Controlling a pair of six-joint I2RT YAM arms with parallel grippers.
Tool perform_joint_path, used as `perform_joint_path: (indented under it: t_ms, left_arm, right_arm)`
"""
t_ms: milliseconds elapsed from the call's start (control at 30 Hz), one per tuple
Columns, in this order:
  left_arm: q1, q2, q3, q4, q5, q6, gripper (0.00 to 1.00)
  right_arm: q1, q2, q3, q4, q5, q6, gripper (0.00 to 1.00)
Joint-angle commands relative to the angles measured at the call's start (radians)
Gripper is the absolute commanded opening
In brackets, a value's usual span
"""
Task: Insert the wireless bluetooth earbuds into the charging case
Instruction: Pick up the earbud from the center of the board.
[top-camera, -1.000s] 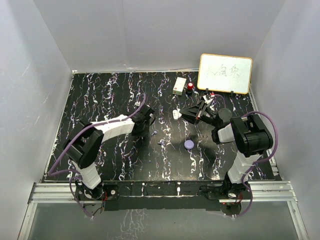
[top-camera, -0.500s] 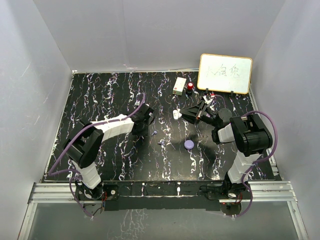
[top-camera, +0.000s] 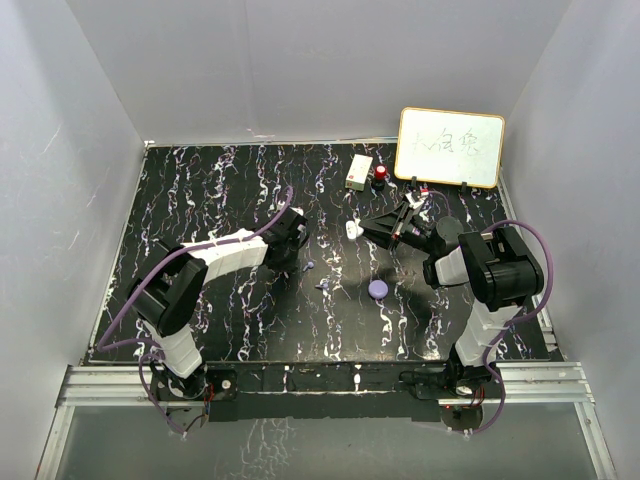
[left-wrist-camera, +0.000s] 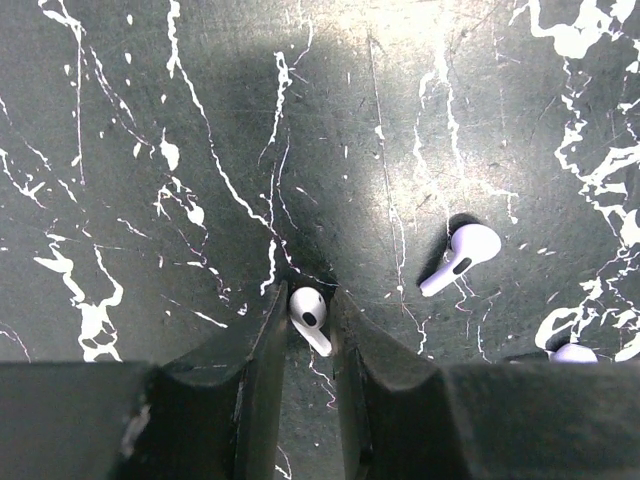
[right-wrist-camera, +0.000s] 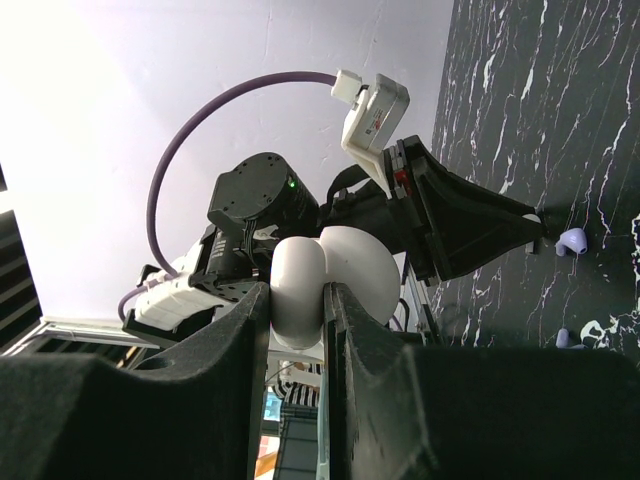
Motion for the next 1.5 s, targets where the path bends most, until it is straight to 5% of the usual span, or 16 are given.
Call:
perform_joint_path:
  t_ms: [0,833,1467]
  left_arm:
    - [0.004,0.005,-0.015,0.007,0.061,0.056,0.23]
    - [-0.002,-0.023,-0.052,0.086,0.213,0.073,0.28]
    - [-0.006,0.018,-0.021,-0.065,0.053,-0.027,0.29]
  right_arm:
    - [-0.006,-0.003,-0.003,0.131,-0.012,0.006,0.00]
    - [-0.006,-0.001,0.001,0.130,-0.010,0.010,0.00]
    - [-0.008,-0.006,-0.007,0.140,-0.008,0.011,0.00]
